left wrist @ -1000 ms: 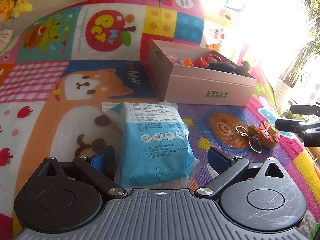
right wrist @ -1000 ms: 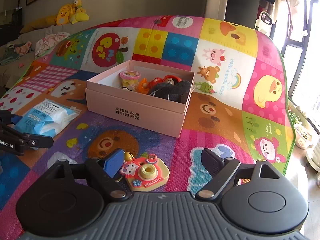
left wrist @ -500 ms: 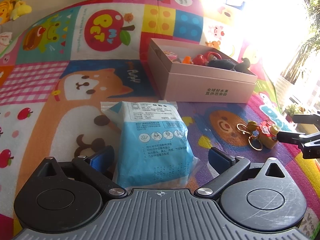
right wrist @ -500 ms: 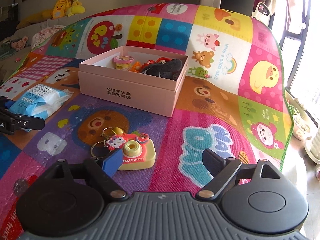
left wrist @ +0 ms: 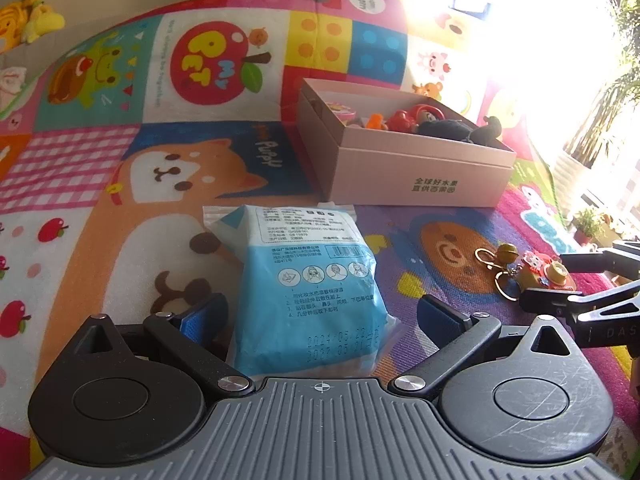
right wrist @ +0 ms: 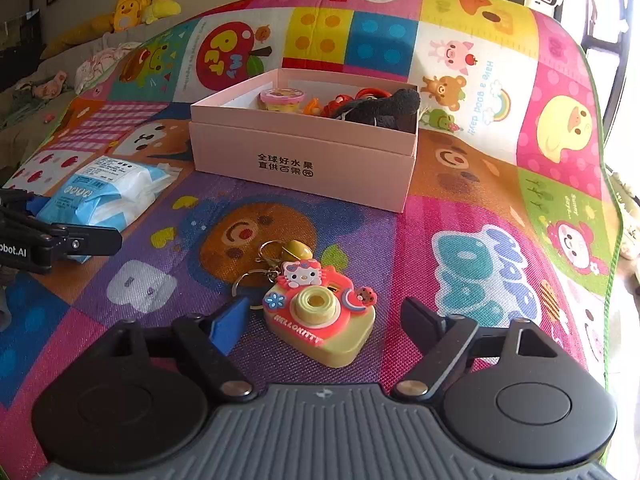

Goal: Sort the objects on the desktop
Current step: 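Close the right tool on the Hello Kitty keychain while the left tool holds the wipes, then lift the wipes pack with the left tool while the right tool carries the keychain to the box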

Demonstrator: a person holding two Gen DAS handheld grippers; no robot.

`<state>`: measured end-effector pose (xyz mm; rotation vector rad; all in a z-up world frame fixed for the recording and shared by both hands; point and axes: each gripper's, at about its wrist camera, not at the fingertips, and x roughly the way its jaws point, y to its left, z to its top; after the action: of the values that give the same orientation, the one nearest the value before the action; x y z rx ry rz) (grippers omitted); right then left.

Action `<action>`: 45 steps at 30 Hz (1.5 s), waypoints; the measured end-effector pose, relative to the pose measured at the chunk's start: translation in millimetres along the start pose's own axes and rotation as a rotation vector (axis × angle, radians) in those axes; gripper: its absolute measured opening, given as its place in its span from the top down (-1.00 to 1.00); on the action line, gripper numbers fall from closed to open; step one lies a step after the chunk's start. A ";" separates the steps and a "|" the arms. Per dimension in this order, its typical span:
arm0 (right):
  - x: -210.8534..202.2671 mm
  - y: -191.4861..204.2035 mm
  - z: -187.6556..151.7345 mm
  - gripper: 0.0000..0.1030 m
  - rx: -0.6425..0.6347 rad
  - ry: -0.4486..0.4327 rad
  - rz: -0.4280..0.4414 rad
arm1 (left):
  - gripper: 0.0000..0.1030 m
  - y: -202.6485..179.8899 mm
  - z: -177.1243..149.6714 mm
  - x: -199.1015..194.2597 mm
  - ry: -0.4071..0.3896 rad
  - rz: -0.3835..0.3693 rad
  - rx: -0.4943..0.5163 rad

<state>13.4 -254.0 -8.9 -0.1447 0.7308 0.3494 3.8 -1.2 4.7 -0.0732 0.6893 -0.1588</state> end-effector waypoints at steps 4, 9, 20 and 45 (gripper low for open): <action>-0.9 7.4 0.8 -0.13 -0.034 -0.005 -0.006 | -1.00 -3.3 7.6 4.6 -0.017 0.050 0.011; -2.5 5.3 -0.6 -0.13 -0.020 -0.004 0.000 | -0.99 -12.6 11.4 18.5 0.027 0.044 0.070; -23.7 2.5 7.4 -0.12 -0.023 -0.038 0.002 | -0.18 -13.5 -0.2 -5.4 0.001 0.072 0.139; -97.0 -33.2 93.5 -0.10 0.058 -0.297 0.020 | -0.74 -58.4 124.8 67.5 -0.250 -0.021 0.097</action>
<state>17.1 -287.0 125.9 -0.0296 0.4488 0.3589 127.7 -68.4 65.4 -0.0069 0.4305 -0.1998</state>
